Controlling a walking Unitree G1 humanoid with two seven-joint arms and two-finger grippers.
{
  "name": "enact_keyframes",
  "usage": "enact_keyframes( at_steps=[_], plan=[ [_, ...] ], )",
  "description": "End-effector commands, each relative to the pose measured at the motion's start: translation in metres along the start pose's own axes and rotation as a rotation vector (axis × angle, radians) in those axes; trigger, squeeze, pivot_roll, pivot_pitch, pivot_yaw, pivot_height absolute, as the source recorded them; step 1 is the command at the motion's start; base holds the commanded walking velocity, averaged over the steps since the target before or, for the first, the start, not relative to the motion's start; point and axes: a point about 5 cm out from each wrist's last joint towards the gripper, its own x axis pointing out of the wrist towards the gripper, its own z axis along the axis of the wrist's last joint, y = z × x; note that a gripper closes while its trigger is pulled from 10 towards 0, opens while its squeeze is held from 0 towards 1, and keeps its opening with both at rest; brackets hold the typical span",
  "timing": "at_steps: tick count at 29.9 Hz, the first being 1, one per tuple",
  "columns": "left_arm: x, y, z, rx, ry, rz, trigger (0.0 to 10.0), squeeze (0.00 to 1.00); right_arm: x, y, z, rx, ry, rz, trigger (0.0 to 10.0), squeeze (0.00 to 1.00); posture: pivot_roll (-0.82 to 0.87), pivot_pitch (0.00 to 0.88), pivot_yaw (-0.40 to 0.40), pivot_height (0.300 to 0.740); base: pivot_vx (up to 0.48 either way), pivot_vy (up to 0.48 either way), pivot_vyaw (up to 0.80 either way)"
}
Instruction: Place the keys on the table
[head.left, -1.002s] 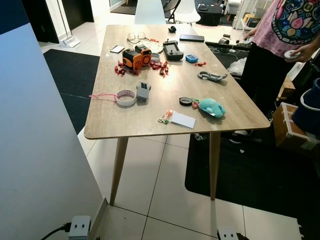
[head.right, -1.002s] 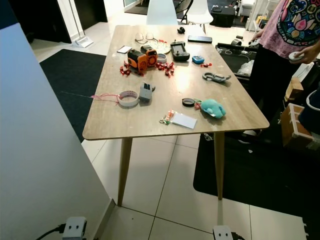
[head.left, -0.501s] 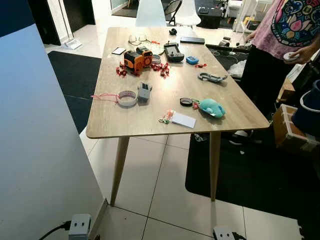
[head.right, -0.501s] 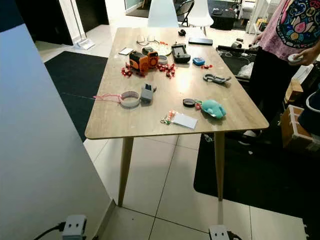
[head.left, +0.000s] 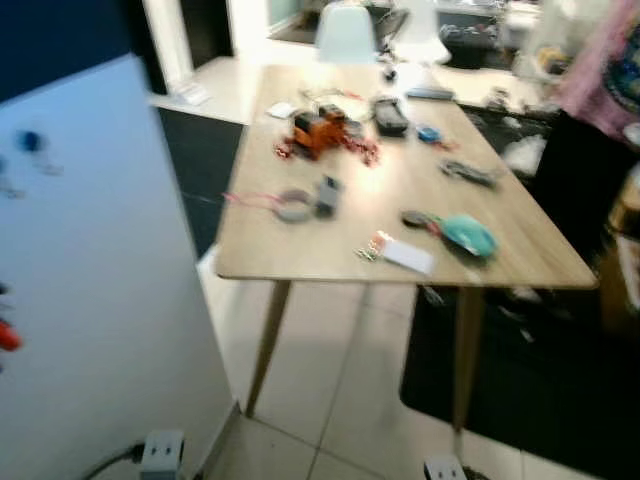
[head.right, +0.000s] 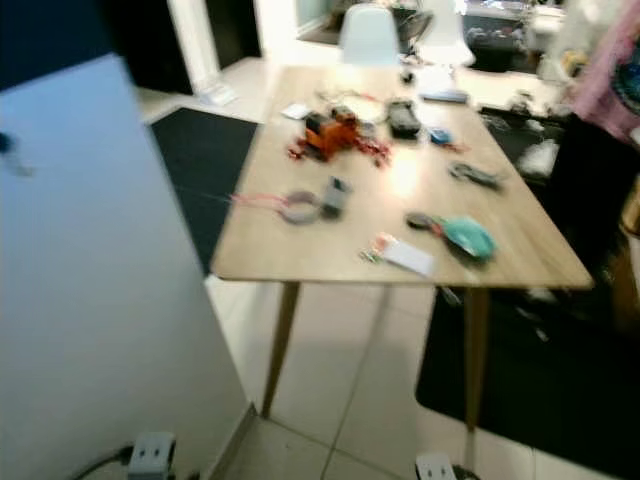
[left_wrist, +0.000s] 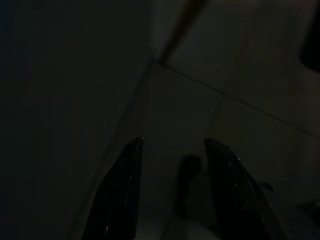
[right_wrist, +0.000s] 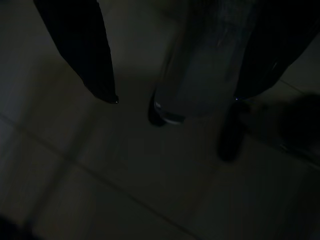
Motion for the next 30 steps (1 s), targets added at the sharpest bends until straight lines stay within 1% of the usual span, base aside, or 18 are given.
enact_keyframes(
  at_steps=[1,14,19,26,30],
  plan=[
    [-0.003,-0.002,-0.010,-0.003,0.039,-0.005,10.0,0.00,-0.002,-0.001,-0.010,0.000,0.035,-0.003,10.0,0.00,0.07,0.059,-0.003,0.740,0.000,0.000,0.80],
    [-0.003,0.002,-0.009,-0.005,0.044,0.001,10.0,0.00,-0.002,0.002,-0.011,-0.006,0.040,0.005,10.0,0.00,0.07,0.060,-0.004,0.740,0.000,0.000,0.80],
    [-0.001,-0.001,-0.007,-0.006,0.044,-0.003,10.0,0.00,-0.002,0.004,-0.012,-0.003,0.042,0.010,10.0,0.00,0.07,0.057,-0.003,0.740,0.000,0.000,0.80],
    [0.004,-0.006,0.001,-0.006,0.028,-0.009,10.0,0.00,-0.001,0.009,-0.013,0.001,0.044,0.018,10.0,0.00,0.07,0.060,-0.004,0.740,0.000,0.000,0.80],
    [0.001,-0.003,-0.002,-0.008,0.030,-0.006,10.0,0.00,-0.001,0.011,-0.013,0.002,0.045,0.021,10.0,0.00,0.07,0.060,-0.005,0.740,0.000,0.000,0.80]
  ],
)
